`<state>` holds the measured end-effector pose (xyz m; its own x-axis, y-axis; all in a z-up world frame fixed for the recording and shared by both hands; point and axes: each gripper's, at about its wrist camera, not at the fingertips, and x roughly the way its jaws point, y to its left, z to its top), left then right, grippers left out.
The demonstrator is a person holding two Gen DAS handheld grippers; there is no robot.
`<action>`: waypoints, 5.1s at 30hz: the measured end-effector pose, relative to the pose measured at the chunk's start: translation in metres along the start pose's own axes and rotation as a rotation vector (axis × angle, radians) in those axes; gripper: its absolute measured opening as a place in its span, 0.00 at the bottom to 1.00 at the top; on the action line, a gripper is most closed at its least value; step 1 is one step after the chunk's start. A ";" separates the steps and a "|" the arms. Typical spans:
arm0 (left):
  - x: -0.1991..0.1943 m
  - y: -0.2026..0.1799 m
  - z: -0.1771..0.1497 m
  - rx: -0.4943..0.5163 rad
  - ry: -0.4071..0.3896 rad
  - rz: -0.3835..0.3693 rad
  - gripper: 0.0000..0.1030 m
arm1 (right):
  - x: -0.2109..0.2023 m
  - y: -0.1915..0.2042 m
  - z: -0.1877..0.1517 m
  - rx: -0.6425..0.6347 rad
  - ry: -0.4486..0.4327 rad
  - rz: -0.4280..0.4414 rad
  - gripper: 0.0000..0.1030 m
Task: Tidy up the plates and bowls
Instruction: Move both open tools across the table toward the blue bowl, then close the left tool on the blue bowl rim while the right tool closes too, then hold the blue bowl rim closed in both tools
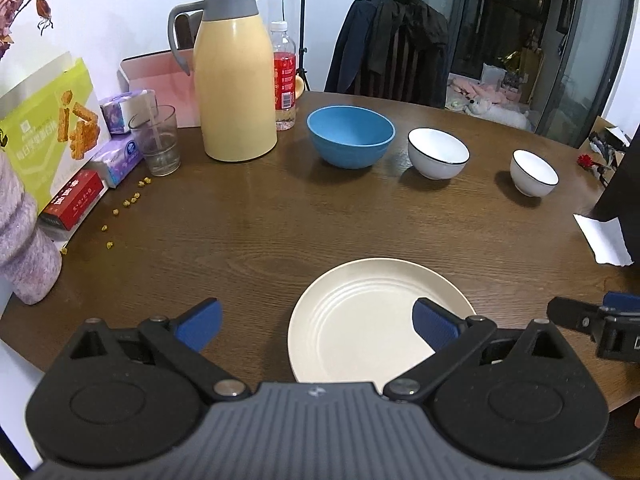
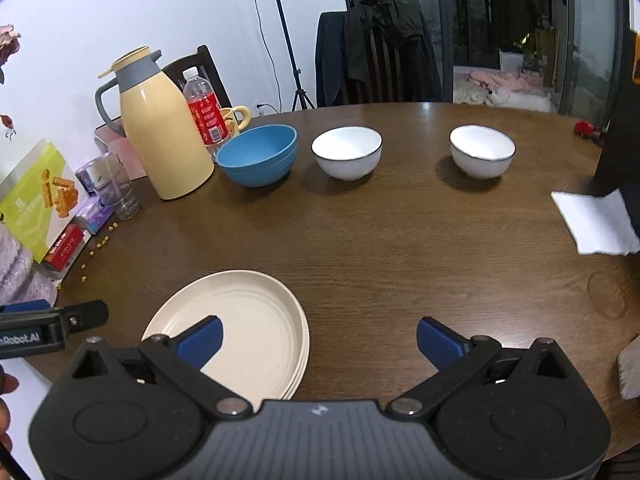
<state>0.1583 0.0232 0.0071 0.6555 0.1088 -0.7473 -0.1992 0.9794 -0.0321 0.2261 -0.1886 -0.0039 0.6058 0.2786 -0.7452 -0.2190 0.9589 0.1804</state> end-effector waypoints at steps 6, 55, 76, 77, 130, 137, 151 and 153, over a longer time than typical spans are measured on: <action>-0.010 -0.004 0.009 0.015 -0.024 -0.010 1.00 | -0.010 0.001 0.005 -0.010 -0.013 -0.016 1.00; 0.023 0.016 0.166 -0.090 0.003 0.036 1.00 | 0.050 0.030 0.166 0.024 0.115 0.037 1.00; 0.134 0.046 0.233 -0.139 0.110 0.041 1.00 | 0.158 0.040 0.229 0.084 0.214 0.004 0.99; 0.139 0.046 0.235 -0.139 0.115 0.040 1.00 | 0.164 0.041 0.232 0.085 0.217 0.003 0.99; 0.329 0.036 0.247 -0.151 0.315 -0.043 0.29 | 0.358 0.052 0.271 -0.014 0.338 -0.019 0.18; 0.331 0.032 0.246 -0.144 0.306 -0.064 0.16 | 0.363 0.050 0.267 0.004 0.344 -0.009 0.10; 0.335 0.028 0.245 -0.108 0.295 -0.042 0.09 | 0.365 0.048 0.264 0.021 0.328 -0.008 0.05; 0.335 0.026 0.244 -0.099 0.292 -0.039 0.09 | 0.364 0.048 0.263 0.018 0.326 -0.007 0.05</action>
<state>0.5505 0.1271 -0.0819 0.4294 0.0041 -0.9031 -0.2571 0.9592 -0.1178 0.6375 -0.0273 -0.0972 0.3296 0.2430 -0.9123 -0.2000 0.9623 0.1840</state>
